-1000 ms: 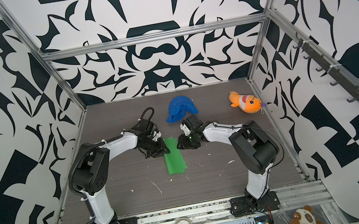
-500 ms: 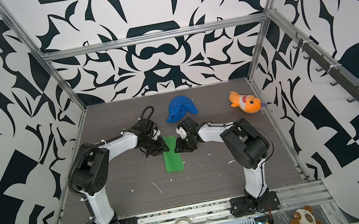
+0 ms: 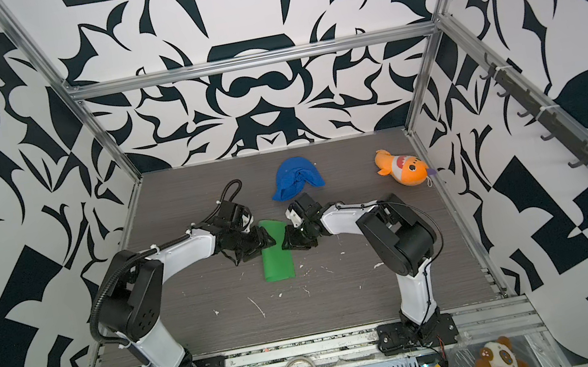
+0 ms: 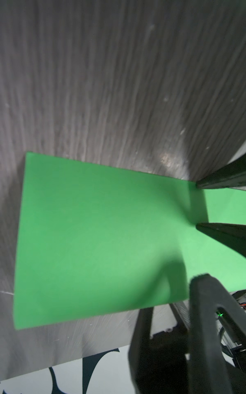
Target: Fold a paper plane with a square sheet of paper (pick it up from the middle)
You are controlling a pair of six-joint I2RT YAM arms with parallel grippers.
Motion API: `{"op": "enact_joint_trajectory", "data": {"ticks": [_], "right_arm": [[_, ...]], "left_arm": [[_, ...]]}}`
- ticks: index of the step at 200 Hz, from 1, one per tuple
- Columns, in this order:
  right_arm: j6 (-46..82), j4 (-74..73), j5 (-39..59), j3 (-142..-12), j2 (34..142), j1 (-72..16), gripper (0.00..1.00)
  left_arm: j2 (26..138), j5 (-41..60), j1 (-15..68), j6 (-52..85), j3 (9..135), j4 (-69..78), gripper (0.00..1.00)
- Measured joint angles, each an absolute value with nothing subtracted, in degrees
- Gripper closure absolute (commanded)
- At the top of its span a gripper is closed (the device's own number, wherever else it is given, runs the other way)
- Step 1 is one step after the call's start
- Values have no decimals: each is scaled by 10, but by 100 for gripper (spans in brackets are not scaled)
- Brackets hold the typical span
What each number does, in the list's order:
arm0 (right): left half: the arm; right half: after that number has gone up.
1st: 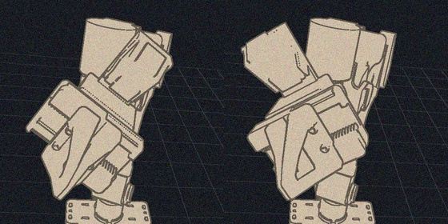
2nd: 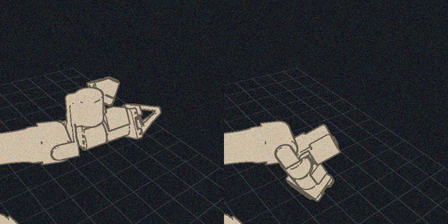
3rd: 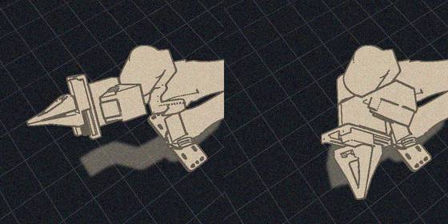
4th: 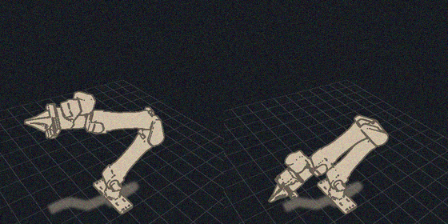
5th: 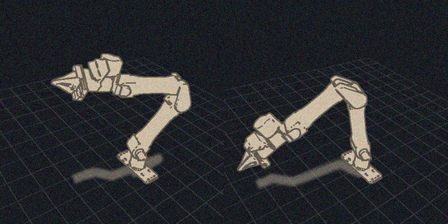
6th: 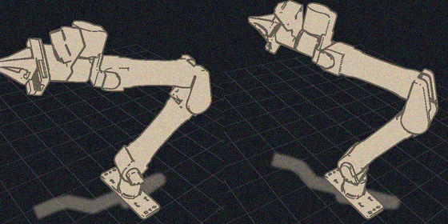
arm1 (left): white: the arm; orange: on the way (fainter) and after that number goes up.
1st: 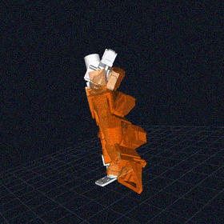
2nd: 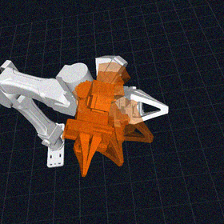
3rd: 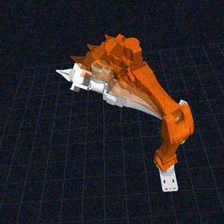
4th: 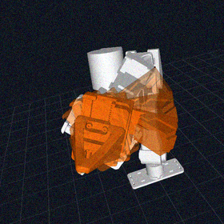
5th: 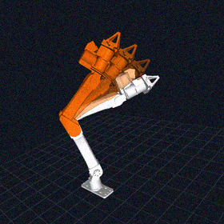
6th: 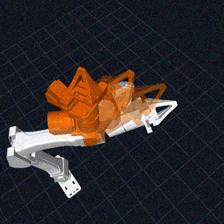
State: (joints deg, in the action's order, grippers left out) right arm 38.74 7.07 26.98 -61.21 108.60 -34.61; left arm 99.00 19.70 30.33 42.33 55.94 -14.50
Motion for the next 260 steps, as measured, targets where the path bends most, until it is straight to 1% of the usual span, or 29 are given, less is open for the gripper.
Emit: {"op": "enact_joint_trajectory", "data": {"ticks": [36, 80, 90, 117, 142, 154, 174, 229, 260], "right_arm": [[395, 67, 270, -612, 1088, -346, 67], [401, 64, 274, -619, 1093, -347, 63], [402, 63, 275, -620, 1094, -347, 62], [401, 61, 279, -622, 1096, -347, 61], [401, 60, 280, -622, 1095, -347, 60], [402, 60, 280, -622, 1094, -346, 58], [403, 54, 277, -616, 1089, -342, 57], [415, 49, 259, -587, 1062, -318, 57], [435, 33, 244, -565, 1046, -311, 57]], "left_arm": [[976, 194, 303, 426, 524, -129, 35], [984, 194, 303, 420, 536, -132, 35], [988, 193, 303, 418, 541, -135, 38], [999, 182, 303, 408, 554, -157, 50], [1000, 166, 303, 399, 556, -177, 57], [1000, 160, 303, 395, 557, -184, 59], [1001, 155, 303, 391, 558, -187, 59], [1009, 152, 303, 393, 569, -192, 59], [1016, 150, 303, 402, 578, -197, 56]]}}
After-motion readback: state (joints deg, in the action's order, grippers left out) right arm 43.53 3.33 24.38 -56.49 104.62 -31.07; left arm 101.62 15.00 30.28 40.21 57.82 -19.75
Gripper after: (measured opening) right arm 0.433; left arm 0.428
